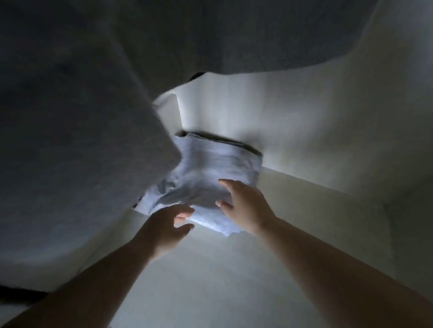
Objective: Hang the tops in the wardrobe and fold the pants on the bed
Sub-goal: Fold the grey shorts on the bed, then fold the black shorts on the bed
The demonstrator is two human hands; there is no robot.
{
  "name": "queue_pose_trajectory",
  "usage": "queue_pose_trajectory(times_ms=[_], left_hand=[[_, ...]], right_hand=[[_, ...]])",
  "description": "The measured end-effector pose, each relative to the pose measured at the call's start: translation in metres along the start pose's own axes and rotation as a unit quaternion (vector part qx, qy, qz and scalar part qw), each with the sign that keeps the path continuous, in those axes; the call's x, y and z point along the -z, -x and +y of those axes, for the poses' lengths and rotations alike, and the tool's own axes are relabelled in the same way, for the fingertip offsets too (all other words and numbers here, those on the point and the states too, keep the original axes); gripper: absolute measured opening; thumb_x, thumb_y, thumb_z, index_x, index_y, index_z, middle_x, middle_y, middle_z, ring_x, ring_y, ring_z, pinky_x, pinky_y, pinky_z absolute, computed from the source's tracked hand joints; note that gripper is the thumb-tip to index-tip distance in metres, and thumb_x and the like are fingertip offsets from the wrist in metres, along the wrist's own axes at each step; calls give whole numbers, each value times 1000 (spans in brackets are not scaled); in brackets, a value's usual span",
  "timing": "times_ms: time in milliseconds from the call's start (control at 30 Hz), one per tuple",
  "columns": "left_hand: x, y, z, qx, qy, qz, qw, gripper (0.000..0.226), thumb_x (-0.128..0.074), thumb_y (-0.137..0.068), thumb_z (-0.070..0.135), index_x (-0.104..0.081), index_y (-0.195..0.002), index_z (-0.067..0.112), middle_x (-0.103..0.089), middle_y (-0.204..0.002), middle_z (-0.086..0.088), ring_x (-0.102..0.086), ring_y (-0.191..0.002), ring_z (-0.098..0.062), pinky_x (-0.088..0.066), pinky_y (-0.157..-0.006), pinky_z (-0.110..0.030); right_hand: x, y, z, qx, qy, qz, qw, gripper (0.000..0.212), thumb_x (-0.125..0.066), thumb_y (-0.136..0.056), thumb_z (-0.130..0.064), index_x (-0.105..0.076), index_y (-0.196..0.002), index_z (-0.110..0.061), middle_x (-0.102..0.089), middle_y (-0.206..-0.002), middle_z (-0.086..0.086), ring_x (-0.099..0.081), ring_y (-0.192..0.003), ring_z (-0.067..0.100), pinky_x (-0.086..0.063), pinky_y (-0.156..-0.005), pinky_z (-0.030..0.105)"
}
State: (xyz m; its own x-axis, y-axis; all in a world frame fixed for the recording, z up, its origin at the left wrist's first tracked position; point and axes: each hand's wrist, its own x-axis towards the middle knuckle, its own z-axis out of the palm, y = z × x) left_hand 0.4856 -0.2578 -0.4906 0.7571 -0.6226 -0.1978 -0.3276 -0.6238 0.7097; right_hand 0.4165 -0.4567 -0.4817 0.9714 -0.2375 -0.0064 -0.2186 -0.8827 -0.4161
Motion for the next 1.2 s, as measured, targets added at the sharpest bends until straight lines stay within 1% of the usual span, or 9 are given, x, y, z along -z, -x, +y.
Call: queue_pose_trajectory(times_ms=[67, 133, 400, 567, 667, 733, 833, 1000, 1200], left_hand=[[6, 40, 20, 14, 65, -19, 998, 29, -70, -84, 11, -61, -100, 33, -68, -106, 8, -65, -101, -8, -51, -94, -33], [16, 80, 34, 29, 95, -23, 995, 29, -70, -84, 12, -61, -94, 38, -68, -99, 13, -66, -93, -2, -54, -89, -35], [69, 250, 56, 84, 154, 61, 983, 32, -67, -86, 15, -57, -92, 45, -67, -96, 19, -63, -85, 12, -47, -75, -9], [92, 390, 64, 116, 191, 188, 956, 25, -65, -87, 12, -63, -102, 32, -68, -96, 18, -64, -89, 7, -44, -73, -2], [91, 490, 72, 132, 231, 251, 931, 24, -67, -87, 14, -65, -100, 35, -70, -95, 19, -64, -86, 10, -47, -74, -3], [89, 575, 74, 149, 259, 322, 899, 23, -67, -87, 15, -66, -99, 35, -71, -95, 18, -64, -85, 8, -47, -68, -3], [76, 687, 73, 175, 293, 424, 839, 21, -67, -87, 14, -67, -100, 31, -73, -95, 14, -67, -88, 1, -48, -70, -9], [40, 855, 68, 215, 344, 543, 735, 20, -69, -86, 14, -70, -99, 29, -74, -98, 10, -68, -93, -5, -48, -84, -24], [4, 1027, 60, 257, 328, 691, 590, 24, -65, -86, 2, -69, -96, 23, -74, -90, 5, -67, -85, -6, -50, -76, -14]], right_hand=[[18, 18, -26, 38, -24, -17, 999, 50, -56, -93, -37, -46, -138, -20, -54, -136, 2, -51, -123, 20, -39, -102, 35], [36, 36, -54, 72, -40, -26, 996, 45, -58, -92, -35, -52, -133, -18, -58, -131, 2, -53, -121, 19, -40, -99, 32], [68, 140, -173, 184, -95, -81, 975, 30, -62, -91, -27, -64, -118, -16, -64, -122, -1, -57, -115, 13, -38, -96, 20], [71, 219, -264, 241, -155, -94, 953, 25, -62, -91, -24, -66, -114, -16, -64, -116, 1, -58, -109, 14, -43, -93, 25], [70, 287, -306, 266, -189, -99, 940, 23, -58, -92, -29, -65, -114, -26, -60, -111, -18, -53, -104, -5, -41, -88, 15], [71, 346, -344, 306, -190, -117, 925, 22, -58, -92, -31, -64, -112, -32, -55, -106, -31, -48, -100, -19, -37, -85, 4], [73, 422, -400, 357, -218, -150, 896, 21, -61, -91, -26, -67, -111, -29, -60, -111, -24, -50, -104, -16, -36, -90, 2], [69, 536, -495, 427, -253, -236, 836, 22, -62, -91, -25, -64, -111, -33, -61, -114, -23, -53, -108, -11, -38, -94, 8], [27, 662, -604, 514, -204, -416, 722, 24, -63, -89, -21, -63, -100, -43, -65, -109, -21, -56, -106, -10, -45, -97, 22]])
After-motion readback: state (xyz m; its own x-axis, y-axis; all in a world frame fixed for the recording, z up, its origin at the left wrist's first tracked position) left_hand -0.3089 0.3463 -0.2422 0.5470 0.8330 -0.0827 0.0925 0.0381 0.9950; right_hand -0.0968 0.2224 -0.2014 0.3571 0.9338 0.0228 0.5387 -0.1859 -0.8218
